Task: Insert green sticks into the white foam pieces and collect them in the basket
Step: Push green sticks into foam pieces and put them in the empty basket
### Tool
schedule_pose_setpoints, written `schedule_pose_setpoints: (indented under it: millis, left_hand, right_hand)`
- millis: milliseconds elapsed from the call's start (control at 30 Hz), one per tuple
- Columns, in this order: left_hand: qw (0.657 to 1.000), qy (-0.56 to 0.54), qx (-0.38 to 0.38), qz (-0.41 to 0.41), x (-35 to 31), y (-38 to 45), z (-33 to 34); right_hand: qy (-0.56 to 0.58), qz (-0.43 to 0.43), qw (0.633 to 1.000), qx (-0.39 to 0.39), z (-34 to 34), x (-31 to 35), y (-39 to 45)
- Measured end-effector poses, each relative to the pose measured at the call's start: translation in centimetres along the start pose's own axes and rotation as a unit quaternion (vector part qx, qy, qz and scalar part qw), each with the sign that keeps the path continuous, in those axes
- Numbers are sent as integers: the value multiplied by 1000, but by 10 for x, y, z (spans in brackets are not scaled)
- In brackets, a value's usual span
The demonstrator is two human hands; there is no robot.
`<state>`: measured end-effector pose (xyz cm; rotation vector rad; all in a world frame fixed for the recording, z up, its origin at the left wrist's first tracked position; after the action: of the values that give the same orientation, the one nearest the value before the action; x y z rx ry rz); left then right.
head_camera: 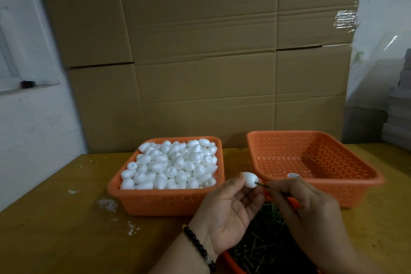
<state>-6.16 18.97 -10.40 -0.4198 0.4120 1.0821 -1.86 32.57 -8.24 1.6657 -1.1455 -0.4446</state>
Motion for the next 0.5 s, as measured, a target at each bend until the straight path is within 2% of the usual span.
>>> schedule_pose_setpoints:
  millis: [500]
  left_hand:
    - [999, 44, 23, 10, 5, 1, 0]
  right_hand:
    - [8, 3, 1000, 11, 4, -3, -2]
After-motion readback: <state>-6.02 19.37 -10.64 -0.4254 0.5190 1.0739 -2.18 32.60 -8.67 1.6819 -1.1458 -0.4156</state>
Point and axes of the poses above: each hand's wrist, its own y-axis towards the middle knuckle, its own z-axis out of the palm, x = y × z, the point moved 4 cm from there along y, towards the middle knuckle, and after that the axes turned 9 degrees about -y, right-handed, at the moved point
